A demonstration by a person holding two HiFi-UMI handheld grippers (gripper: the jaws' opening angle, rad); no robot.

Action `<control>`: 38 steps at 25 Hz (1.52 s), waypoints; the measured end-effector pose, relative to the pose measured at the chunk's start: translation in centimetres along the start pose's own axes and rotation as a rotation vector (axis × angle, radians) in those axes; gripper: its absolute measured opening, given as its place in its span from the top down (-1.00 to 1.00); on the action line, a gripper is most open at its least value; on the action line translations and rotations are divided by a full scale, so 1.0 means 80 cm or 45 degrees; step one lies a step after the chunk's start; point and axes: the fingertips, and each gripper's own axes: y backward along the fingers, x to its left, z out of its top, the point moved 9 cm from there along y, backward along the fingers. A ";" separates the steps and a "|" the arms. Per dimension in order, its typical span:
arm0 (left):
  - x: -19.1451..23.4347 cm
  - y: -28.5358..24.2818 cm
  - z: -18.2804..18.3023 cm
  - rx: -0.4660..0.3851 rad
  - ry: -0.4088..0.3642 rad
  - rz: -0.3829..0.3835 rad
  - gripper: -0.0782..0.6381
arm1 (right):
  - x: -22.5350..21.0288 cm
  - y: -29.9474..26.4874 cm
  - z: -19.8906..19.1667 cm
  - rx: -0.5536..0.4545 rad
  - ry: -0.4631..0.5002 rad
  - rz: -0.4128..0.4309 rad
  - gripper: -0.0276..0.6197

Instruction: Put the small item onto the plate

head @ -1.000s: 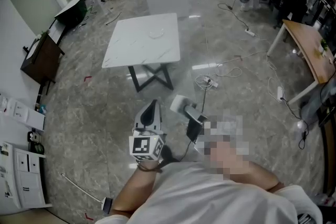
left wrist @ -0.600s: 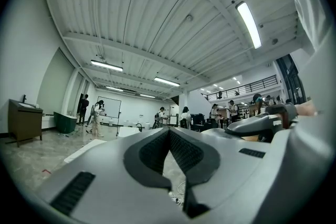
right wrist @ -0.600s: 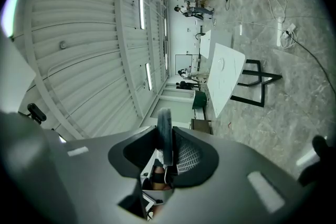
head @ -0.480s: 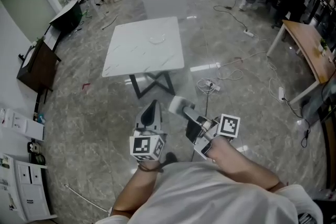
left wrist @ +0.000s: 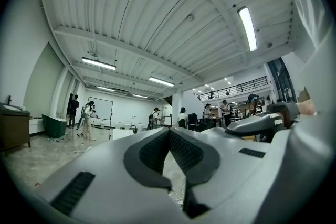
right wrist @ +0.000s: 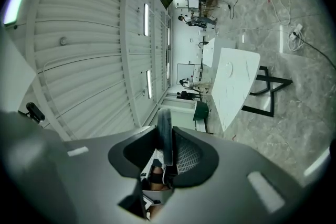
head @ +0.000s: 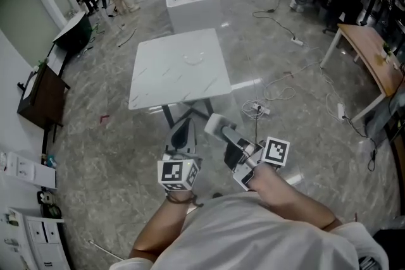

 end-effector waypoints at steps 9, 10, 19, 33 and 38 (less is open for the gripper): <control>0.039 -0.026 -0.009 0.007 0.007 0.019 0.76 | -0.022 -0.048 0.015 0.016 -0.008 -0.016 0.63; 0.043 -0.030 -0.012 0.009 0.007 0.028 0.76 | -0.027 -0.054 0.019 0.022 -0.013 -0.017 0.63; 0.114 -0.126 -0.032 0.042 -0.019 0.145 0.76 | -0.084 -0.159 0.101 0.107 -0.064 0.004 0.63; 0.141 -0.395 -0.066 0.063 0.012 0.260 0.76 | -0.146 -0.273 0.356 0.233 -0.066 0.010 0.63; 0.158 -0.455 -0.071 0.075 0.015 0.289 0.76 | -0.160 -0.310 0.411 0.261 -0.052 0.005 0.63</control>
